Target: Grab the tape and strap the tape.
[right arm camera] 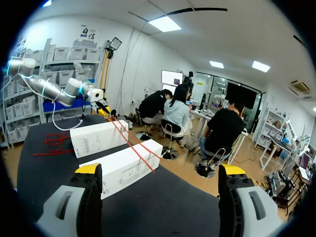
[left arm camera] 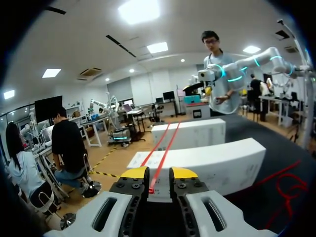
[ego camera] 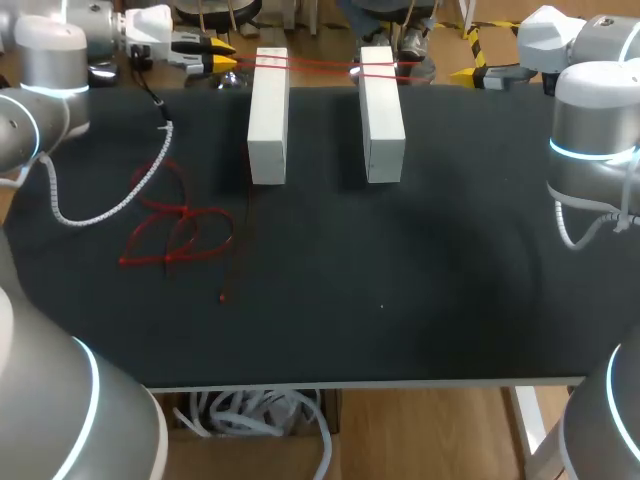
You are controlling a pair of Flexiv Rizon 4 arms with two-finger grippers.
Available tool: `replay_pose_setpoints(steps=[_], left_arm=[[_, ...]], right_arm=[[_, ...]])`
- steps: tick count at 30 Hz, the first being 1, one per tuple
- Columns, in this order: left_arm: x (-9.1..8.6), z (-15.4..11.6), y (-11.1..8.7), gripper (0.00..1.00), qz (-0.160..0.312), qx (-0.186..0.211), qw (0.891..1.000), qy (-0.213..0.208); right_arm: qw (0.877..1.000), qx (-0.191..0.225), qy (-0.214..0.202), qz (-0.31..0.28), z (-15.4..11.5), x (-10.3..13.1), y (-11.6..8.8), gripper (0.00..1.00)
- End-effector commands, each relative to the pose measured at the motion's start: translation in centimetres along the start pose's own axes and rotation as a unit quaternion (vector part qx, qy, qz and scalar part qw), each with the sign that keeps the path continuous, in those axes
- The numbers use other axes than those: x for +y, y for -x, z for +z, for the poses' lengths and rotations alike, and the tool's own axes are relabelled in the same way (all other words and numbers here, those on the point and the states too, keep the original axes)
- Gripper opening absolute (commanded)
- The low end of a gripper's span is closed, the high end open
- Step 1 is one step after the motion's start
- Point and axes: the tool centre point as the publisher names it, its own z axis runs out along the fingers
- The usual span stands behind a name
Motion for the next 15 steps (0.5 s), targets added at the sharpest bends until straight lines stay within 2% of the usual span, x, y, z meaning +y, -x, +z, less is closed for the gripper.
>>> replay_pose_setpoints(steps=[1, 3, 10, 15], left_arm=[[1.17, 0.4, 1.1, 0.23, 0.0, 0.074, 0.997, -0.019], [1.33, 0.42, 1.15, 0.25, -0.001, 0.075, 0.997, -0.02], [1.75, 0.6, 1.46, 0.18, 0.003, 0.079, 0.997, -0.022], [2.07, 0.73, 1.51, 0.2, 0.004, 0.082, 0.996, -0.024]], right_arm=[[1.0, 0.002, -0.001, 0.0, -0.06, 0.03, 0.09, 1.0], [1.0, 0.002, -0.001, 0.0, -0.06, 0.03, 0.09, 1.0], [1.0, 0.002, -0.001, 0.0, -0.06, 0.03, 0.09, 1.0], [1.0, 0.002, -0.001, 0.0, -0.06, 0.03, 0.09, 1.0]])
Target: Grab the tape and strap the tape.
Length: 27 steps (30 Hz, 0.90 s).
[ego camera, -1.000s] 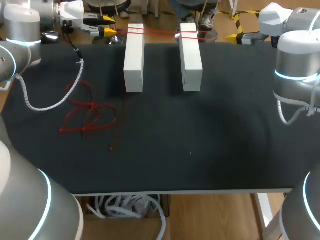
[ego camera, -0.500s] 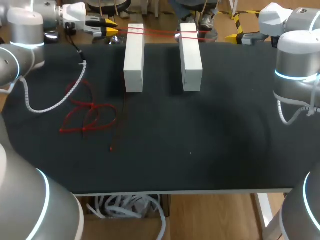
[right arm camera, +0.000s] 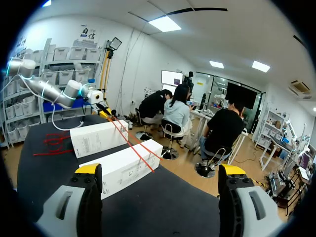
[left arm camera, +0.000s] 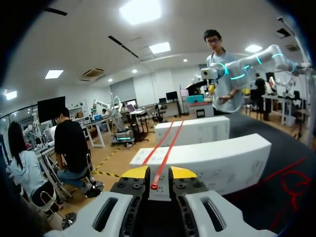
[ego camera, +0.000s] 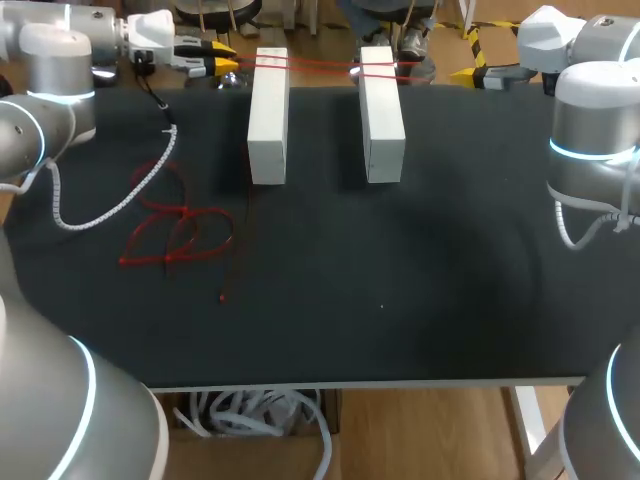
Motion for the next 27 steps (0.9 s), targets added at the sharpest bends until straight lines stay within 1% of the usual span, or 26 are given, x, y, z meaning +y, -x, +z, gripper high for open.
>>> replay_pose_setpoints(steps=[1, 13, 16, 27], left_arm=[[1.1, 0.4, 1.0, 0.2, 0.0, 0.098, 0.995, -0.023], [1.8, 0.3, 1.2, 0.19, 0.001, 0.103, 0.994, -0.027], [1.9, 0.3, 1.2, 0.2, 0.001, 0.104, 0.994, -0.027], [2.2, 0.4, 0.7, 0.19, -0.003, 0.103, 0.994, -0.035]], right_arm=[[1.0, 0.002, -0.001, 0.0, -0.1, 0.0, 0.1, 1.0], [1.0, 0.002, -0.001, 0.0, -0.1, 0.0, 0.1, 1.0], [1.0, 0.002, -0.001, 0.0, -0.1, 0.0, 0.1, 1.0], [1.0, 0.002, -0.001, 0.0, -0.1, 0.0, 0.1, 1.0]])
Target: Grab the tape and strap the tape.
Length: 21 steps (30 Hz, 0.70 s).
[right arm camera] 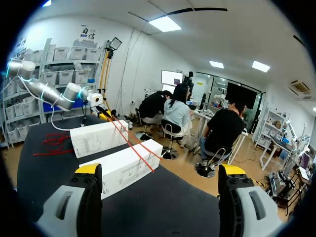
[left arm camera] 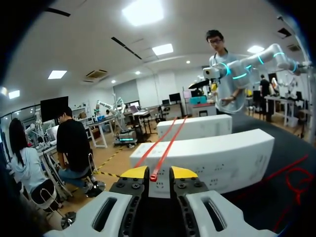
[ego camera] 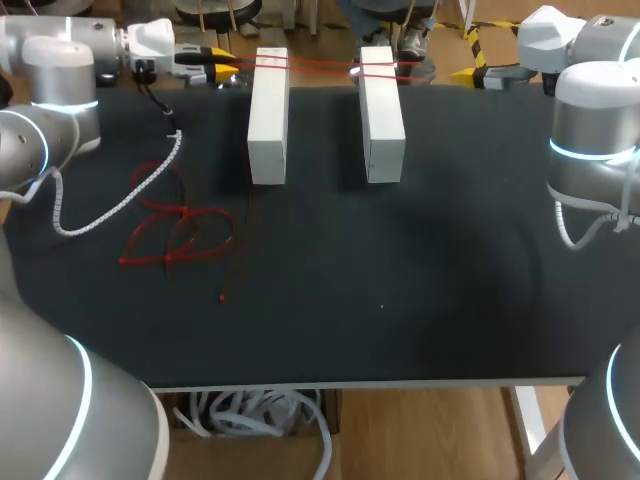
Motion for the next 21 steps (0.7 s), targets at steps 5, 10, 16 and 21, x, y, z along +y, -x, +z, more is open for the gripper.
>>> replay_pose_setpoints(steps=[5, 10, 16, 21], left_arm=[[0.96, 0.4, 0.65, 0.18, -0.002, 0.115, 0.993, -0.027], [0.95, 0.45, 0.62, 0.13, -0.002, 0.115, 0.993, -0.028], [0.94, 0.47, 0.56, 0.16, -0.002, 0.116, 0.993, -0.028], [0.93, 0.56, 0.5, 0.17, 0.0, 0.118, 0.993, -0.028]], right_arm=[[1.0, 0.002, -0.001, 0.0, -0.06, 0.03, 0.09, 1.0], [1.0, 0.002, -0.001, 0.0, -0.06, 0.03, 0.09, 1.0], [1.0, 0.002, -0.001, 0.0, -0.06, 0.03, 0.09, 1.0], [1.0, 0.002, -0.001, 0.0, -0.06, 0.03, 0.09, 1.0]])
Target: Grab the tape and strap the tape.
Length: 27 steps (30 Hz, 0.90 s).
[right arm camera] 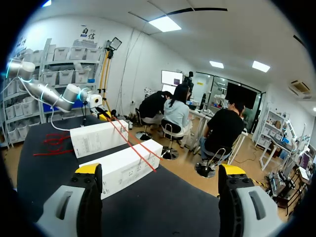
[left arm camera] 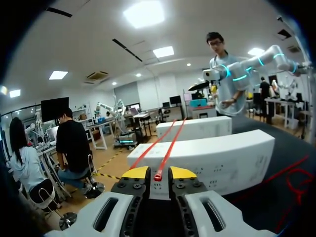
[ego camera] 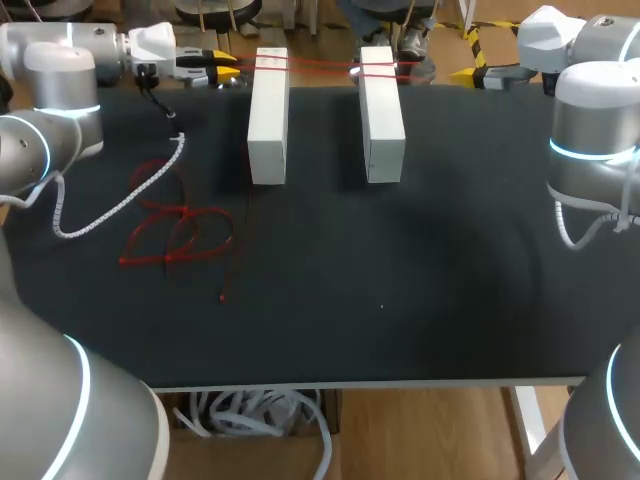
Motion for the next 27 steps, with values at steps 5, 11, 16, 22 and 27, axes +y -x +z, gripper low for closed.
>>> replay_pose_setpoints(steps=[5, 11, 16, 22, 27], left_arm=[[0.84, 0.45, 0.72, 0.16, 0.001, 0.121, 0.993, -0.018], [0.96, 0.69, 0.54, 0.16, 0.0, 0.121, 0.992, -0.02], [1.0, 0.78, 0.41, 0.0, 0.0, 0.12, 0.993, -0.021], [0.9, 0.82, 0.23, 0.0, 0.003, 0.121, 0.992, -0.021], [0.41, 0.96, 0.06, 0.0, 0.022, 0.14, 0.99, -0.018]], right_arm=[[1.0, 0.002, -0.001, 0.0, -0.06, 0.03, 0.09, 1.0], [1.0, 0.002, -0.001, 0.0, -0.06, 0.03, 0.09, 1.0], [1.0, 0.002, -0.001, 0.0, -0.06, 0.03, 0.09, 1.0], [1.0, 0.002, -0.001, 0.0, -0.06, 0.03, 0.09, 1.0], [1.0, 0.002, -0.001, 0.0, -0.06, 0.03, 0.09, 1.0]])
